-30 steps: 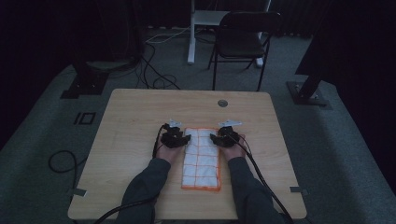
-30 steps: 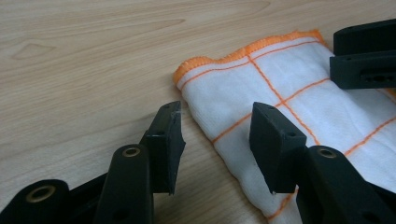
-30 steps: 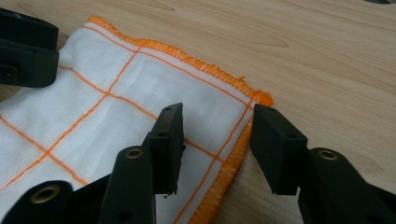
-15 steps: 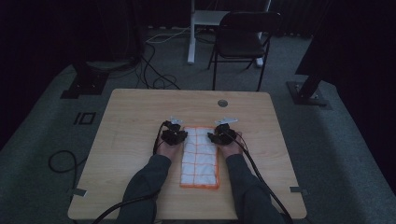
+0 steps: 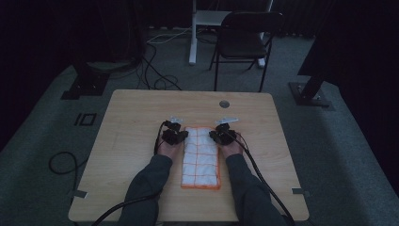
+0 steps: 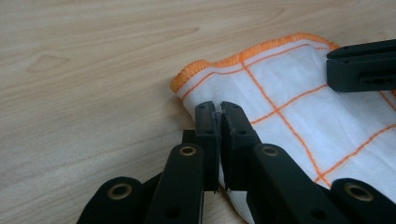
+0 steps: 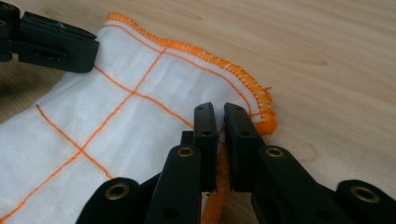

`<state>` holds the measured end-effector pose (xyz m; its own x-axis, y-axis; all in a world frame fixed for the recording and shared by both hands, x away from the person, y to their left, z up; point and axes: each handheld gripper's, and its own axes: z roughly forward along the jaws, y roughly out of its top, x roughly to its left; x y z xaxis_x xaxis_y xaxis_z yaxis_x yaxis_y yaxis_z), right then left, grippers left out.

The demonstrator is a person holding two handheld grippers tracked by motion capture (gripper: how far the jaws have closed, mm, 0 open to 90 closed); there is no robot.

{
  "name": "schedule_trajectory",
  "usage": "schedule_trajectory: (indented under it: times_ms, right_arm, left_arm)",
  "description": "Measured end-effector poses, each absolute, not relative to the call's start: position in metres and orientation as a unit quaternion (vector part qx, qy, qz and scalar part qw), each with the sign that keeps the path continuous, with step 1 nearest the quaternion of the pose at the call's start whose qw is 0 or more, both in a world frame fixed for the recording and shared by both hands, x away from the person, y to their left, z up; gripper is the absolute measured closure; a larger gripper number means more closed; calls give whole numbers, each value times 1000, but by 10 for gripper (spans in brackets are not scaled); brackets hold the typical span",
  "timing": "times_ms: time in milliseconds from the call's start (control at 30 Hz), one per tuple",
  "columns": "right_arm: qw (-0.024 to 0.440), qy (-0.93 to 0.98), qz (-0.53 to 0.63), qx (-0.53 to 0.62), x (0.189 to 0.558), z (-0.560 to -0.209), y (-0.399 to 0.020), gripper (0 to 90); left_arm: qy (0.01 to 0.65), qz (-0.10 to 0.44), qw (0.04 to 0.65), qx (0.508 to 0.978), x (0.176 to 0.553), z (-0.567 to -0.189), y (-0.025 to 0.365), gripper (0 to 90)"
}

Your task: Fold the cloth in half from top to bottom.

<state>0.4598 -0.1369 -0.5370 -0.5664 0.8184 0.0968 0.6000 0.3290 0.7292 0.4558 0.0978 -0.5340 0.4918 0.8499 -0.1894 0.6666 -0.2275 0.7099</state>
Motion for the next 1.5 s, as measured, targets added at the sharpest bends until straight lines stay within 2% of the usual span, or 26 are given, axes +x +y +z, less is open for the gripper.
schedule_trajectory:
  times_ms: [433, 800, 1500]
  right_arm:
    - [178, 795, 406, 414, 452, -512, -143, 845]
    - [179, 789, 438, 392, 429, -495, -156, 842]
    - [169, 796, 452, 366, 380, -491, -155, 838]
  left_arm:
    - [464, 137, 409, 774, 452, -506, 99, 874]
    - [422, 151, 431, 783, 428, -478, 98, 873]
    - [404, 142, 458, 779, 377, -476, 114, 871]
